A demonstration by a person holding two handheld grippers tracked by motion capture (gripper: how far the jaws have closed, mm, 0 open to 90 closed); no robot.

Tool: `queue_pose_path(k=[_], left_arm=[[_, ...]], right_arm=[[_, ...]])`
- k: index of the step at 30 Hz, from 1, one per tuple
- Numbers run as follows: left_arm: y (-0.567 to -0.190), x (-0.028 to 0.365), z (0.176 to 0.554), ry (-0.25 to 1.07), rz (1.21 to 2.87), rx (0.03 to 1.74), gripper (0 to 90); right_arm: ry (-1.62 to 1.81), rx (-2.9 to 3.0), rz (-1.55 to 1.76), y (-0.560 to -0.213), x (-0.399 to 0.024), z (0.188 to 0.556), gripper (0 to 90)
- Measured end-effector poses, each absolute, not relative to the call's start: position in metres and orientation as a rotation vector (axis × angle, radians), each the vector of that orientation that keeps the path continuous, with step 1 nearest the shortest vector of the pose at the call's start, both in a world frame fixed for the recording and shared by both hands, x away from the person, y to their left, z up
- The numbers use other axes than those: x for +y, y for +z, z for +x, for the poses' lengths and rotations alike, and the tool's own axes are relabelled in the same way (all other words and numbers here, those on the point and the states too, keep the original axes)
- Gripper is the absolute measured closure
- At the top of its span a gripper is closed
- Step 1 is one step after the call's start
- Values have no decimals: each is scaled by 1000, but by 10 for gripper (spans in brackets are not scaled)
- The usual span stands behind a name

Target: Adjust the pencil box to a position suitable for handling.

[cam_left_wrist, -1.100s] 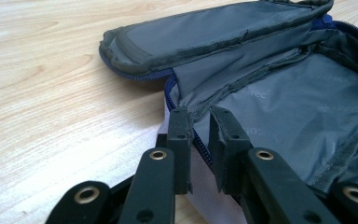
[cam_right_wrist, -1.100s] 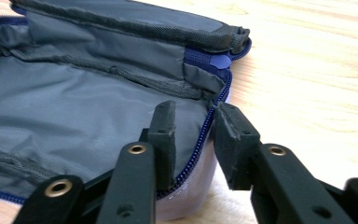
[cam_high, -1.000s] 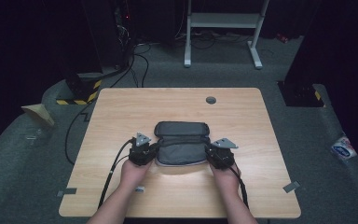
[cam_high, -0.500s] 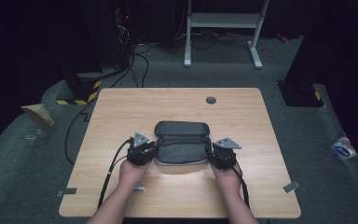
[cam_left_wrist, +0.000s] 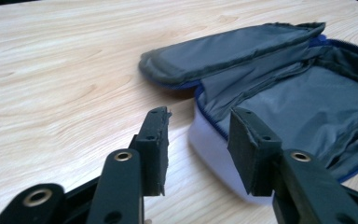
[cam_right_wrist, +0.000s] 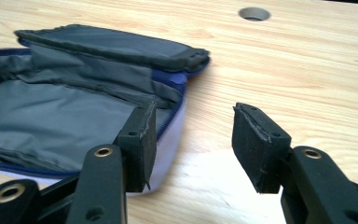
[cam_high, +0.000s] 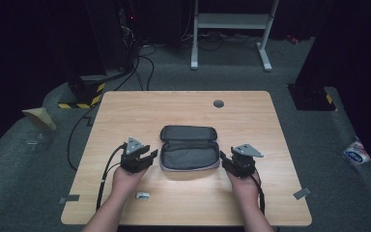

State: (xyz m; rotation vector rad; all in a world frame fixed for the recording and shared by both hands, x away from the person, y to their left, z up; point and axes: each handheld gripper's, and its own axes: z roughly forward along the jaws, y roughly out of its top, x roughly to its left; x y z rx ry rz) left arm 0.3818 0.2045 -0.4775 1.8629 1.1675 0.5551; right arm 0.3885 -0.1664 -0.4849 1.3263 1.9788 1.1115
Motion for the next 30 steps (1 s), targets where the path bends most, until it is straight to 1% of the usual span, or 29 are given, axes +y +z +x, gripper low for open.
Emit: queue_pose_path(k=[10,16,23,25,30], left_arm=[[-489,235,370,581,1915,1188,521],[-497,251,358,571,1945,1197,470],[-503,270,342,517,1978,1183,420],[-504,276,335,514,1974,1174,416],[-507,285,319,532,1984,1146,423]], right_arm=[[1047,1951,1342,-492,-197,378,451],[1007,1951,1360,-500,-215,369,425],[932,1987,1410,-509,-234,354,331],[912,1991,1419,-511,-239,349,297],[828,2017,1465,-518,-253,340,265]])
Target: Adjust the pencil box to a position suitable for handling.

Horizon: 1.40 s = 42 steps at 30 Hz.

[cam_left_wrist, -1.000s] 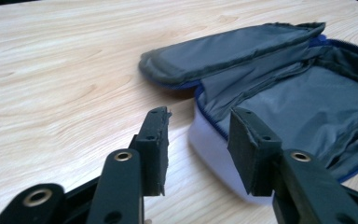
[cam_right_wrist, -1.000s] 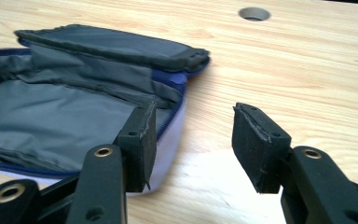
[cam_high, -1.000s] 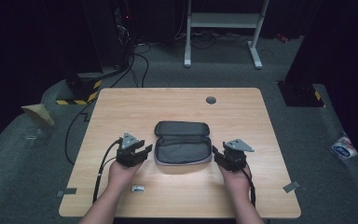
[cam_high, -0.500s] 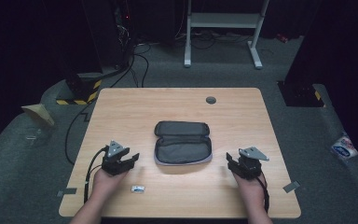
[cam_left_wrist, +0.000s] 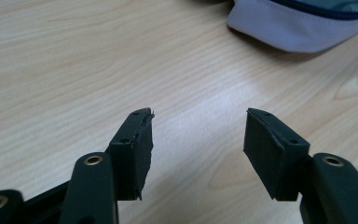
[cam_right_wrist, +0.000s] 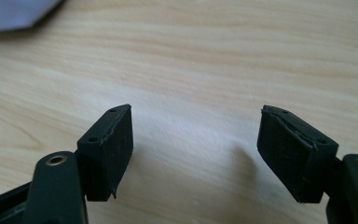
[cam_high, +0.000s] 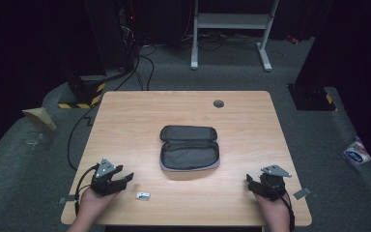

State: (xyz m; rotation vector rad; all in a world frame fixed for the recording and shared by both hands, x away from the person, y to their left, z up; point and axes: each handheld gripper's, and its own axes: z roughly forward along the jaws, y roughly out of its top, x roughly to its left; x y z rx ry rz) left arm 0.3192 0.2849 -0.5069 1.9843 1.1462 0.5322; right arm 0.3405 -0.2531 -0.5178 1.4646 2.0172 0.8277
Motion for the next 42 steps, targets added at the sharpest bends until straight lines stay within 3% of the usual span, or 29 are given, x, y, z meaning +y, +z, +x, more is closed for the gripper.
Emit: queue_pose_path(k=[15,29,37,42], left_arm=[[-515,277,292,382,2013,1034,405],[-516,255,283,346,2084,885,442],[-521,242,282,335,2138,858,529],[-523,242,283,354,2156,863,631]], right_arm=[[846,2011,1500,-524,-255,332,264],[849,2005,1509,-523,-254,333,275],[850,2014,1502,-523,-254,332,277],[850,2015,1502,-523,-254,332,277]])
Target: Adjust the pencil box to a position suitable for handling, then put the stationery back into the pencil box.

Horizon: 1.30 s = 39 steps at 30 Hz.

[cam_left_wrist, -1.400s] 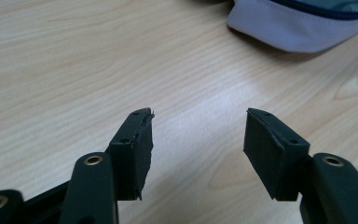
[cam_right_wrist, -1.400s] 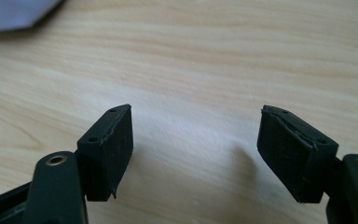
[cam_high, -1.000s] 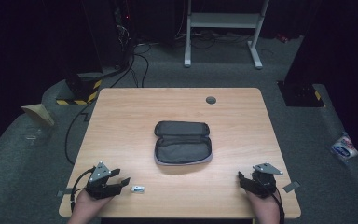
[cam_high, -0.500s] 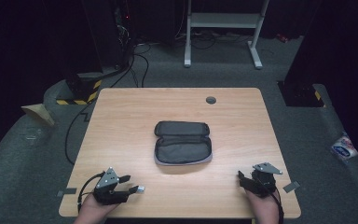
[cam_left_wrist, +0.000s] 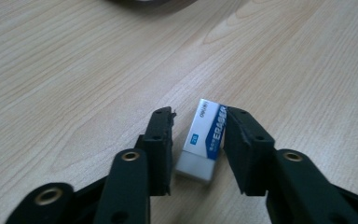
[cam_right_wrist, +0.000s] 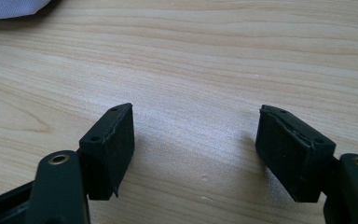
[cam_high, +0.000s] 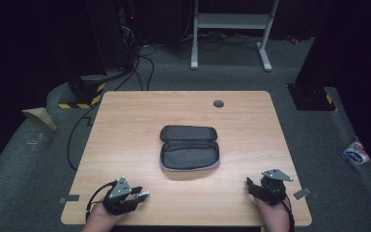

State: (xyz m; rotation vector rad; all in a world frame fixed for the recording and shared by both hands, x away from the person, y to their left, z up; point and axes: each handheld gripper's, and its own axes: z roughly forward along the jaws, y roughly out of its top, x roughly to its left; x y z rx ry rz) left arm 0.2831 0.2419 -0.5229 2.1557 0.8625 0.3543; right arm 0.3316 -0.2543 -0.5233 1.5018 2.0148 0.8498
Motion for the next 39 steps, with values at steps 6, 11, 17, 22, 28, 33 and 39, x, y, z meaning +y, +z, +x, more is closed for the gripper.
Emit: queue_pose_path(k=[6,11,17,22,28,33,39], left_arm=[[-525,243,286,391,2141,891,701],[-525,241,289,436,2141,910,721],[-526,240,291,438,2127,914,724],[-521,240,293,461,2084,932,728],[-513,236,300,498,2015,943,728],[-514,236,309,509,1999,968,728],[-508,239,312,518,1940,1010,728]], right_arm=[[850,2015,1502,-523,-254,332,277],[849,2013,1502,-523,-254,332,278],[850,2013,1502,-523,-254,332,278],[849,2013,1502,-523,-254,332,279],[851,2012,1498,-523,-255,332,283],[851,2011,1498,-523,-255,332,283],[851,2011,1498,-523,-255,332,283]])
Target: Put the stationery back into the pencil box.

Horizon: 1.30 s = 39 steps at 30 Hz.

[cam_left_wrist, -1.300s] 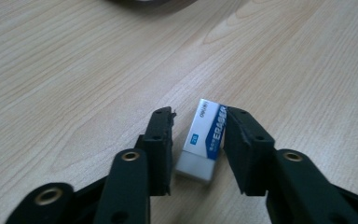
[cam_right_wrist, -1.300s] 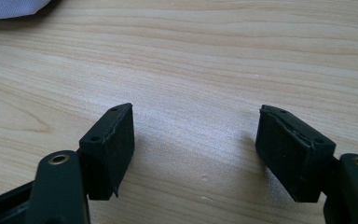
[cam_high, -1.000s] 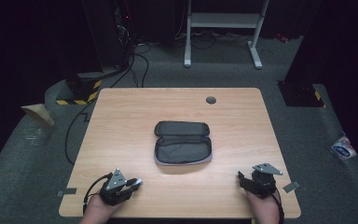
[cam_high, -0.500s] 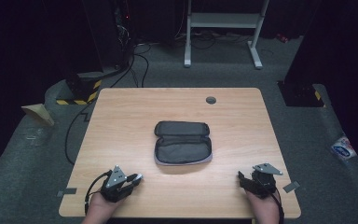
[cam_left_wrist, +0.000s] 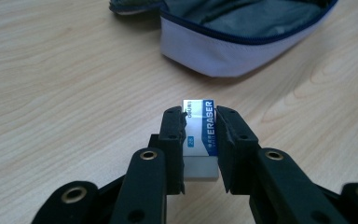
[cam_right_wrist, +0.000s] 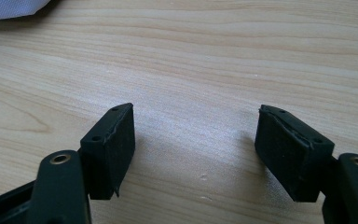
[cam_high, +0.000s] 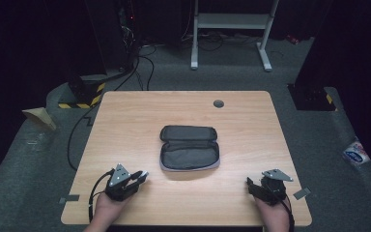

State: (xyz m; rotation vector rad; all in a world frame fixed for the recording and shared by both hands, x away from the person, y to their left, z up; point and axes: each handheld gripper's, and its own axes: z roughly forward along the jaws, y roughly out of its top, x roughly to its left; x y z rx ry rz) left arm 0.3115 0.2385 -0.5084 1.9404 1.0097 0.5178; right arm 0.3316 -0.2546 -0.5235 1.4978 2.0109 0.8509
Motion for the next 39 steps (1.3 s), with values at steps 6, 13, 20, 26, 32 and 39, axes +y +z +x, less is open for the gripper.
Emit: queue_pose_path(k=[6,13,20,26,32,39], left_arm=[[-502,238,317,529,1910,1022,728],[-496,234,322,545,1881,1026,728],[-494,230,330,542,1848,1045,728],[-492,226,335,536,1806,1054,728],[-486,228,332,546,1795,1033,729],[-480,229,332,553,1788,1019,729]], right_arm=[[851,2011,1498,-523,-255,332,284],[852,2012,1500,-523,-254,332,284],[852,2012,1499,-523,-255,332,284],[854,2012,1497,-524,-255,333,286],[853,2006,1505,-523,-254,333,288],[848,2002,1505,-523,-254,334,289]])
